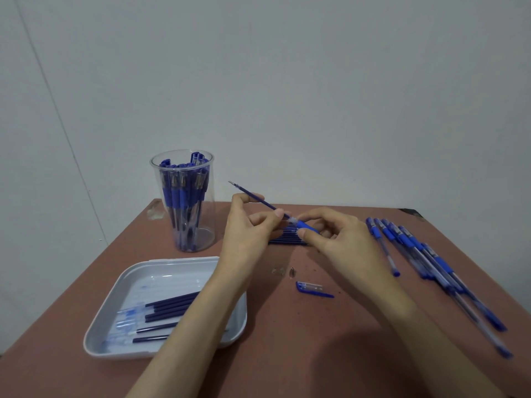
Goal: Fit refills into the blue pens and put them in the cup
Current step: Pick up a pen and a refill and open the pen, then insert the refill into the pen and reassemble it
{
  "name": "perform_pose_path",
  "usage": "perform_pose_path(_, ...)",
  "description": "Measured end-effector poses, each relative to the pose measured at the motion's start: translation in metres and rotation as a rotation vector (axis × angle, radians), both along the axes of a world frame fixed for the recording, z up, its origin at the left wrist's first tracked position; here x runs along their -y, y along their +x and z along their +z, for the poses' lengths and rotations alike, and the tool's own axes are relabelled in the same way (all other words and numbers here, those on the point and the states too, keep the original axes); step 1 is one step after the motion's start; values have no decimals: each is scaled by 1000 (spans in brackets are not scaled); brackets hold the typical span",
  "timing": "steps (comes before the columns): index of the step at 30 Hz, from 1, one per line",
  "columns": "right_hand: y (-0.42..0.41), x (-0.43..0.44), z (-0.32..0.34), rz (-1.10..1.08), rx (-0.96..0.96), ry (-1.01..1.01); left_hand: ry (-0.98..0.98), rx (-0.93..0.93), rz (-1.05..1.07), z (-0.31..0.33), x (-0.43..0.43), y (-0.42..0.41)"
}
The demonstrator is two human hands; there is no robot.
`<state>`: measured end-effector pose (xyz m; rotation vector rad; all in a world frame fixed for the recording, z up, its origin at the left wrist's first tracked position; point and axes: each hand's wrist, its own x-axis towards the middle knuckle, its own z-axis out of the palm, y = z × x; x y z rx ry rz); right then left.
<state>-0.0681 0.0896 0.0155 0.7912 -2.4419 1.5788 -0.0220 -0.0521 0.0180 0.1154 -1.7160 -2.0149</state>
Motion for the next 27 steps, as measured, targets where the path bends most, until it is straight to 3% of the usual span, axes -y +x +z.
perform_pose_path(5,0,2,-2,69,162,-72,-58,-21,-58,-1,-1,1)
perform_pose_path(9,-3,0,2,96,353,-291,-134,32,-124,-2,3,1)
perform_pose_path(15,-10,-9,9,159,453,-575,-865,282,-167,-5,8,4)
perform_pose_path(19,-12,-10,9,171,462,-612,-1105,354,-275,-7,4,8)
perform_pose_path(24,-11,-8,9,176,459,-595,-1154,288,-225,-12,4,4)
perform_pose_path(27,-9,-8,9,151,425,-519,-887,197,-95,-8,4,2)
